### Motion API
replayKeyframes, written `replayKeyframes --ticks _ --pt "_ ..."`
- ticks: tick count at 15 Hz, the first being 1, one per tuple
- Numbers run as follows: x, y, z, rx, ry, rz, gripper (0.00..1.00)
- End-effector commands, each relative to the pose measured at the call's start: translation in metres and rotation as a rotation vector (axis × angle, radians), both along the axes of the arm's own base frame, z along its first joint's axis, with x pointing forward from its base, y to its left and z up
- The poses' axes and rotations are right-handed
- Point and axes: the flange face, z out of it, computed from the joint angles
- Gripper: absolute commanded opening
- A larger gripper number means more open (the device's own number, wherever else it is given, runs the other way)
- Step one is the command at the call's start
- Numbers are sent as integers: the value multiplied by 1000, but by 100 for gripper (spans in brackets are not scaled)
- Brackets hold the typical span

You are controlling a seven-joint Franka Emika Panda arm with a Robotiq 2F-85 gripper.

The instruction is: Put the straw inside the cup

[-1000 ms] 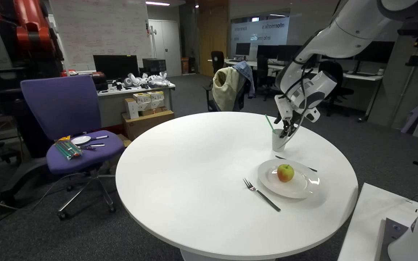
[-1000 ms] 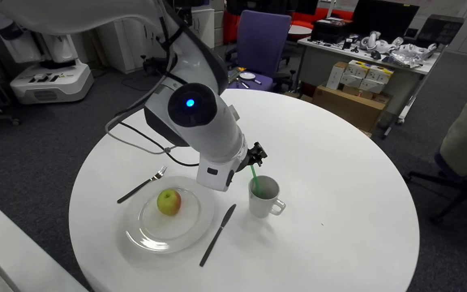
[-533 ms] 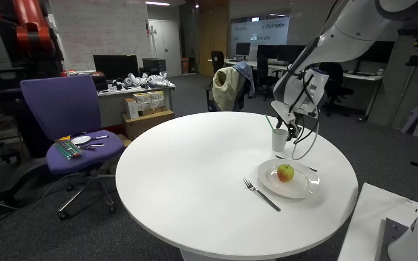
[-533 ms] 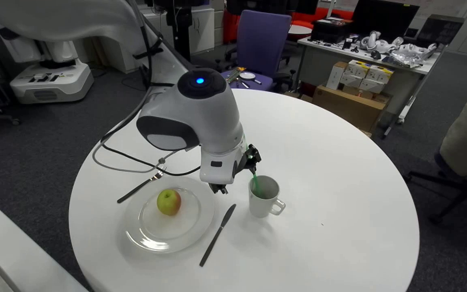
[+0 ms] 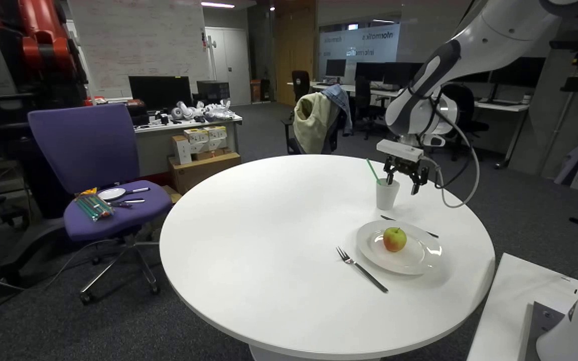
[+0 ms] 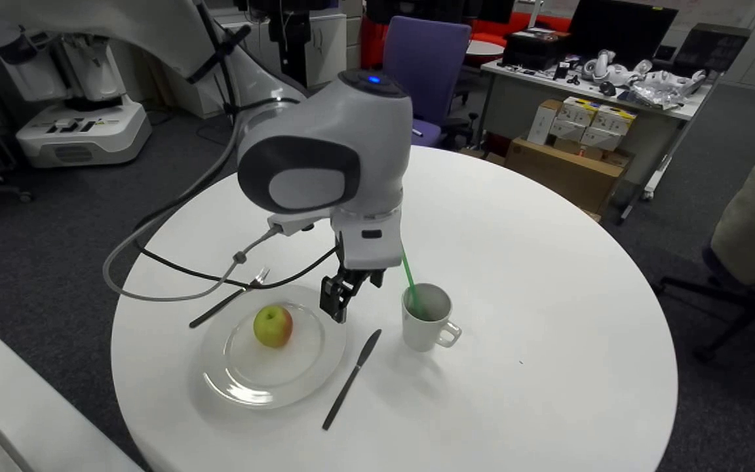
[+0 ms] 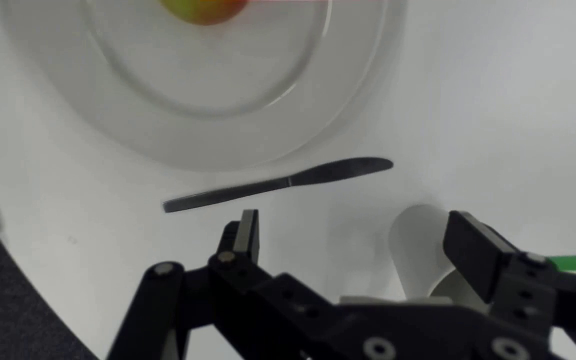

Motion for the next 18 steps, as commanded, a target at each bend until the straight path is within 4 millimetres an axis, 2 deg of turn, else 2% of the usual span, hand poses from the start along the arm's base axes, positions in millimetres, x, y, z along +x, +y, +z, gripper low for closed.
replayKeyframes --ticks 1,4,8,14,18 --pt "6 7 19 14 157 140 100" --pt "18 14 20 -34 297 279 100" --pt "34 27 22 -153 381 475 100" --pt "56 44 32 -326 390 769 100" --pt "71 54 47 -351 281 963 100"
